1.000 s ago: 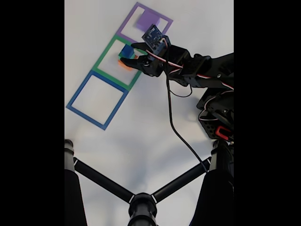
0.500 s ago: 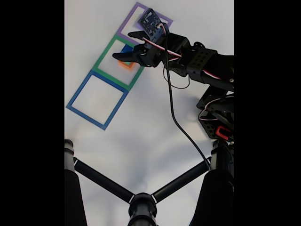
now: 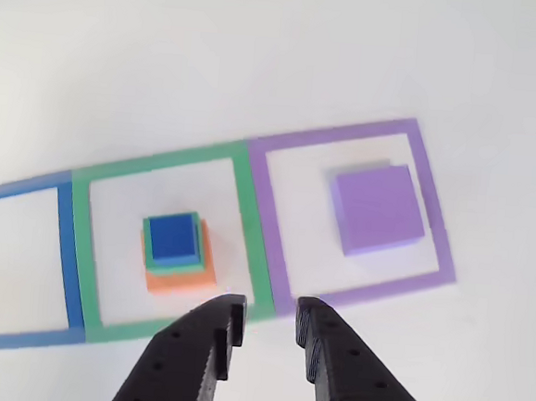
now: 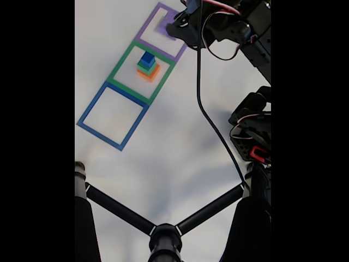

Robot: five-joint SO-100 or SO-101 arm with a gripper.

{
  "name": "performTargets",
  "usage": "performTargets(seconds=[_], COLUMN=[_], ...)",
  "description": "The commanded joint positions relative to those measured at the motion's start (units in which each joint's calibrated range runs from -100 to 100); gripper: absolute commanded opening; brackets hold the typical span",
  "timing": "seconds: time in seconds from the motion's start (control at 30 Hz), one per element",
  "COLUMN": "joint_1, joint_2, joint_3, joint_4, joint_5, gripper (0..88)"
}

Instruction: Tower of hanoi

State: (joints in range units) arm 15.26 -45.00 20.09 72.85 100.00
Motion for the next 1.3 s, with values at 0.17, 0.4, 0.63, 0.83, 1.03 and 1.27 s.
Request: performTargets(seconds=[0.17,0.4,0.63,0.83,1.03,1.27], joint_1=[11.5,17.9,20.0,22.7,27.1,29.7], joint_2=[2.7,3.2,-0.3,-4.1,-5.7,-6.1], joint_3=[-24.9,-23.0,-13.6,0.1,13.4,28.6], joint_4=[25.4,26.5,21.3,8.6,-5.4,-23.6], joint_5=[0.0,0.0,0.0,0.0,0.0,0.0], gripper=[0.0,0.0,4.3,15.3,22.9,23.4])
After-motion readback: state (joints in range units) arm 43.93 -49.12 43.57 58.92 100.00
